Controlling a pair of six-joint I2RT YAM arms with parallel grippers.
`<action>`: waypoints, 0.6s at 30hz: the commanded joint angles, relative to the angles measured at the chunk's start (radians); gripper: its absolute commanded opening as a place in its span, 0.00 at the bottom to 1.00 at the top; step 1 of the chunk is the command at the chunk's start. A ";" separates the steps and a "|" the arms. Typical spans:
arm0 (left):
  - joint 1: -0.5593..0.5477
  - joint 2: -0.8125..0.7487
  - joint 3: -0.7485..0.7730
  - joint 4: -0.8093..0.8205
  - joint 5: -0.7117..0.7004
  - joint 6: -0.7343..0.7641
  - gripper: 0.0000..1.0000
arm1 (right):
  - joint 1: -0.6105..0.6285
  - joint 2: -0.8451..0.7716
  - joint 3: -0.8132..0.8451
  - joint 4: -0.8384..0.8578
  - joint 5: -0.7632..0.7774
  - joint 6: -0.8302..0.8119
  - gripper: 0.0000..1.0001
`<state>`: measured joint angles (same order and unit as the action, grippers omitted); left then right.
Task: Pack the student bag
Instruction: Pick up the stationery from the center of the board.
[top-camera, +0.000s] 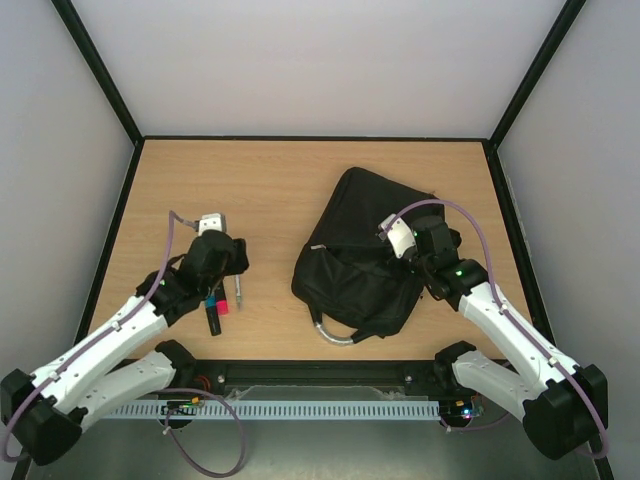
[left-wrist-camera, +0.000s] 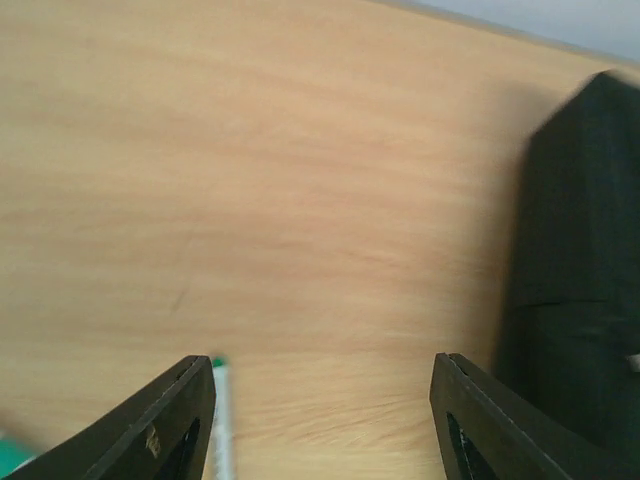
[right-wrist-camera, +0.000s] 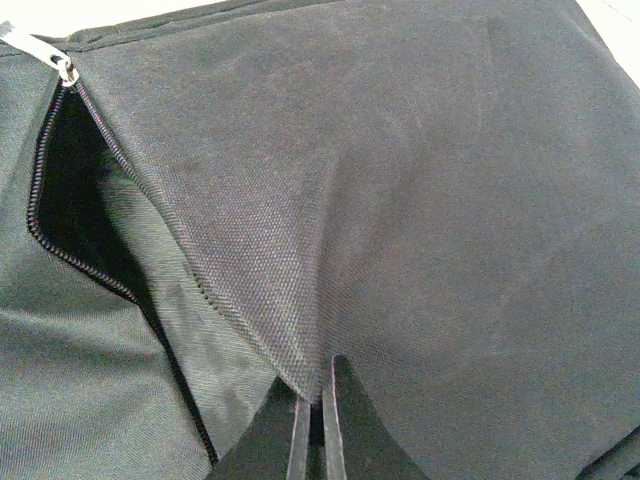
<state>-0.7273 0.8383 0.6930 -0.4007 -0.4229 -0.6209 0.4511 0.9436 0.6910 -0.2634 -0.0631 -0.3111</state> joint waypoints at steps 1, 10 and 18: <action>0.123 0.067 0.007 -0.199 0.147 -0.035 0.63 | 0.012 -0.006 -0.001 0.003 -0.057 -0.006 0.01; 0.317 0.298 0.009 -0.210 0.408 -0.004 0.63 | 0.011 -0.018 -0.002 0.000 -0.056 -0.006 0.01; 0.319 0.407 0.043 -0.287 0.410 0.008 0.60 | 0.011 -0.022 -0.001 0.000 -0.063 -0.010 0.01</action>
<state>-0.4129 1.1748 0.7017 -0.5999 -0.0494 -0.6296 0.4511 0.9432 0.6907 -0.2642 -0.0677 -0.3141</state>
